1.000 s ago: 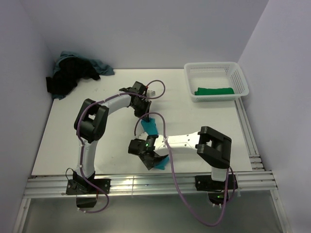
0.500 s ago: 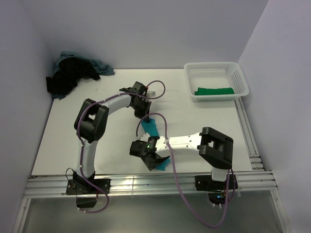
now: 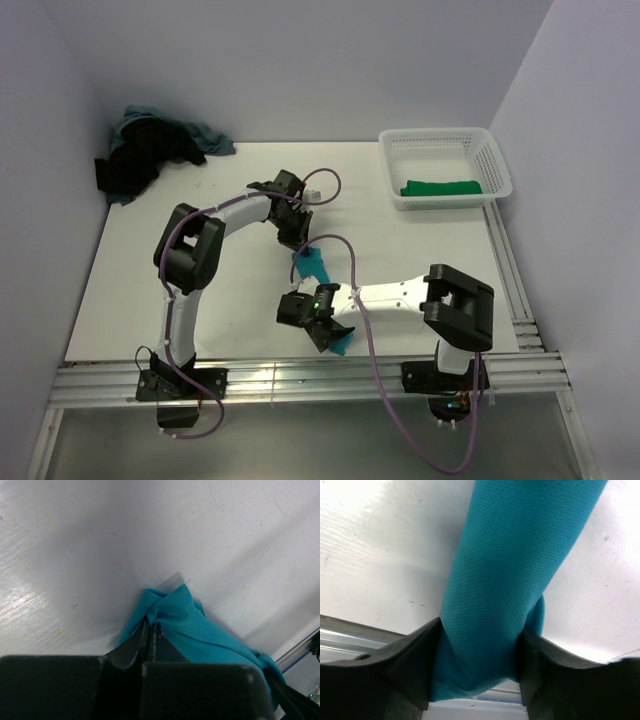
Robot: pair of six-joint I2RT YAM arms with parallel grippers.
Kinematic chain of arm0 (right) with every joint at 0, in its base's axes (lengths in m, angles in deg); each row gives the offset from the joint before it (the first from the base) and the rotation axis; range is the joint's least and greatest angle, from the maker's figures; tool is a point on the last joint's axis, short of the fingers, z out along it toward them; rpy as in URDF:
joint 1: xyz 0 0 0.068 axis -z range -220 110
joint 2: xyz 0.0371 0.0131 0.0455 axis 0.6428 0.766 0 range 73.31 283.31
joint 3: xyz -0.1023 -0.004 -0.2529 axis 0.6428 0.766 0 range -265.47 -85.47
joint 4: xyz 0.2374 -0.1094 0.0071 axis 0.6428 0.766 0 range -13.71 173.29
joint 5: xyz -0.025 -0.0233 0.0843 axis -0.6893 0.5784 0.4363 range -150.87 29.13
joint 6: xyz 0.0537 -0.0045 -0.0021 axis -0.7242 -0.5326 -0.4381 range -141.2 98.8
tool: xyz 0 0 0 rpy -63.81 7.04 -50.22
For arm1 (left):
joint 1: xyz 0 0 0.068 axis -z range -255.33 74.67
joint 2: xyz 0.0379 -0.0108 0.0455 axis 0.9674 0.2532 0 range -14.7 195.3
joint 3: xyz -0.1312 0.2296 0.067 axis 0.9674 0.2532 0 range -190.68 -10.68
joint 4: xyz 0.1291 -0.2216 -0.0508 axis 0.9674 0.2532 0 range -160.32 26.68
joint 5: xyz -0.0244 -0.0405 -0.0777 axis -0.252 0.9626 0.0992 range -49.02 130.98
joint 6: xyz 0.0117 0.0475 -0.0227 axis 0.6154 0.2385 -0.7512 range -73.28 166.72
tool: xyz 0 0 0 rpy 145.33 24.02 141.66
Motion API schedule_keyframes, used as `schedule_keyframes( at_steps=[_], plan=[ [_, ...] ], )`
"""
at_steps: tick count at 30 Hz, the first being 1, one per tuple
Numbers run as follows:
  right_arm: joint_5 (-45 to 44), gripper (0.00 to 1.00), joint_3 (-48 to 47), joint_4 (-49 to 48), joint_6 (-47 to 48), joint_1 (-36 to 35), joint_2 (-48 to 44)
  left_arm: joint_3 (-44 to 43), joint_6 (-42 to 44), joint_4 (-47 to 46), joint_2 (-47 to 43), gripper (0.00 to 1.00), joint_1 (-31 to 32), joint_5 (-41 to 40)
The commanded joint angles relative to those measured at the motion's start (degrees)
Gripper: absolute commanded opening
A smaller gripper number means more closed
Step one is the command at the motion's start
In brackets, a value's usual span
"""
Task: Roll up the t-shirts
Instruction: Roll the tshirt
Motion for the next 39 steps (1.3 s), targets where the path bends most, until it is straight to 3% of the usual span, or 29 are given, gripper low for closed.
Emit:
schedule_keyframes(
  at_steps=[1,4,9,10,11,18,21,26,33,35,36,39],
  plan=[
    [8.8,0.55,3.6,8.7,-4.5,-2.5,-2.4,1.0,3.1,-2.8,4.4,0.01,-1.4,-12.1],
    [9.1,0.49,4.7,8.3,-4.9,-2.6,-3.2,1.3,3.0,-2.8,4.4,0.00,-1.5,-12.4],
    [9.2,0.52,6.2,8.5,-5.5,-3.1,-4.9,2.1,3.0,-3.6,4.4,0.00,-1.5,-12.5],
    [9.6,0.27,6.9,8.2,-5.6,-3.1,-5.3,2.2,2.9,-3.6,4.4,0.00,-1.4,-12.6],
    [9.6,0.15,7.2,8.2,-5.6,-3.2,-5.4,2.4,2.9,-3.8,4.4,0.00,-1.5,-12.6],
    [5.8,0.15,4.5,9.0,-3.7,-3.6,-0.7,2.2,2.5,-3.8,4.2,0.00,-1.4,-12.6],
    [-0.4,0.00,-0.4,12.0,-1.4,-3.4,3.6,1.8,2.5,-3.5,4.1,0.00,-1.4,-13.2],
    [-5.4,0.00,-6.9,10.7,4.2,-2.5,12.5,2.8,0.9,-3.2,4.2,0.00,-3.3,-14.0],
    [-7.5,0.00,-5.9,0.2,10.9,2.1,7.7,6.9,-1.5,-3.8,1.8,0.00,-7.8,-14.2],
    [-7.7,0.09,-5.1,-2.4,12.7,3.8,5.6,7.3,-2.3,-4.0,1.5,0.00,-9.2,-13.6],
    [-7.8,0.25,-4.3,-5.0,14.2,5.4,3.6,7.8,-3.2,-4.2,1.3,0.00,-9.5,-13.4],
    [-5.7,0.44,-2.0,-10.7,16.8,8.3,-0.3,7.9,-4.9,-4.9,1.3,0.00,-10.7,-11.8]
  ],
)
